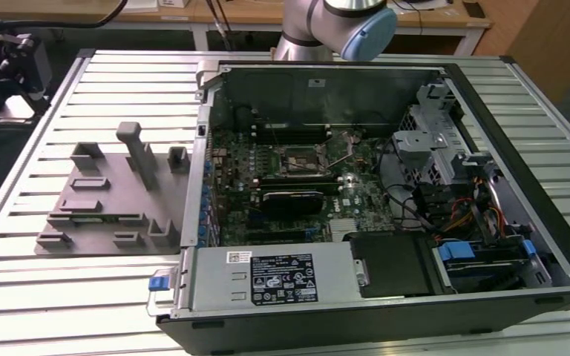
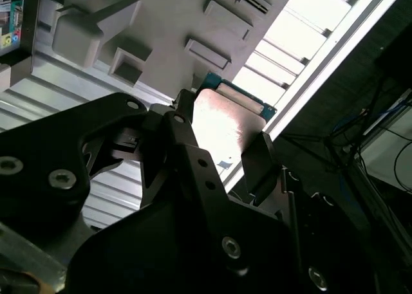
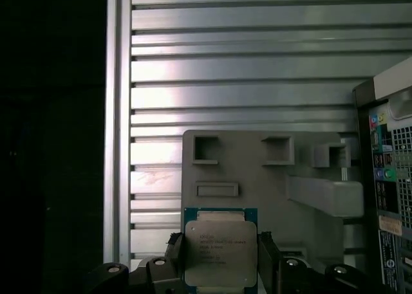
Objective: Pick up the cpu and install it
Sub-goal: 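Pick up the cpu and move it towards the insertion slot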
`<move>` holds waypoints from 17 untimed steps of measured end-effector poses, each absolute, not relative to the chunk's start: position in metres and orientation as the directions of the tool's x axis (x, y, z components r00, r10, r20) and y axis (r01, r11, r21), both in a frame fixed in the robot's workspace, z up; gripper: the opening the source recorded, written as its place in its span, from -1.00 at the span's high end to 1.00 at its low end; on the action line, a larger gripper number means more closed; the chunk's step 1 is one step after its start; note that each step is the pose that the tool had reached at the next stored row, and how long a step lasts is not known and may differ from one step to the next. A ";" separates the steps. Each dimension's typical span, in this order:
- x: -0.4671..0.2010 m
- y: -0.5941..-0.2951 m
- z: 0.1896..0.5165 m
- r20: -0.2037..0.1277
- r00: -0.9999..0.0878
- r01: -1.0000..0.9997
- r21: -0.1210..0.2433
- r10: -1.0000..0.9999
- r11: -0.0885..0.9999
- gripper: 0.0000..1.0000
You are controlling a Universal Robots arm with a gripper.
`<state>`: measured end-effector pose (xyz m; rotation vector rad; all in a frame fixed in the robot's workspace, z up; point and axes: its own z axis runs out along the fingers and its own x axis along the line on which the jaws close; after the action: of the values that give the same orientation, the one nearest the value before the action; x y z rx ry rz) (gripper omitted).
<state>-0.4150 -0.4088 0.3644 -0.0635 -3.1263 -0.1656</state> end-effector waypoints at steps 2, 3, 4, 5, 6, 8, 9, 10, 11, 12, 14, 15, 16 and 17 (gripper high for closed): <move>-0.415 -0.409 0.367 0.012 -0.999 0.041 0.105 0.040 0.994 -0.08; -0.415 -0.408 0.369 0.012 -0.999 0.041 0.105 0.040 0.994 -0.08; -0.415 -0.408 0.370 0.012 -0.999 0.041 0.105 0.040 0.994 -0.08; -0.415 -0.408 0.371 0.012 -0.999 0.041 0.105 0.040 0.994 -0.08; -0.415 -0.408 0.372 0.012 -0.999 0.041 0.105 0.040 0.994 -0.08; -0.415 -0.408 0.375 0.012 -0.999 0.041 0.105 0.040 0.994 -0.08; -0.415 -0.408 0.376 0.012 -0.999 0.041 0.105 0.040 0.994 -0.08; -0.415 -0.408 0.378 0.012 -0.999 0.041 0.105 0.040 0.994 -0.08; -0.415 -0.408 0.379 0.012 -0.999 0.041 0.105 0.040 0.994 -0.08; -0.415 -0.408 0.381 0.012 -0.999 0.041 0.105 0.040 0.994 -0.08; -0.415 -0.408 0.383 0.012 -0.999 0.041 0.106 0.040 0.994 -0.08; -0.415 -0.408 0.385 0.012 -0.999 0.041 0.106 0.040 0.994 -0.08; -0.415 -0.408 0.386 0.012 -0.999 0.041 0.106 0.040 0.994 -0.08; -0.415 -0.408 0.387 0.012 -0.999 0.041 0.106 0.040 0.994 -0.08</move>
<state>-0.4150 -0.4080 0.3874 -0.0635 -3.1263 -0.1662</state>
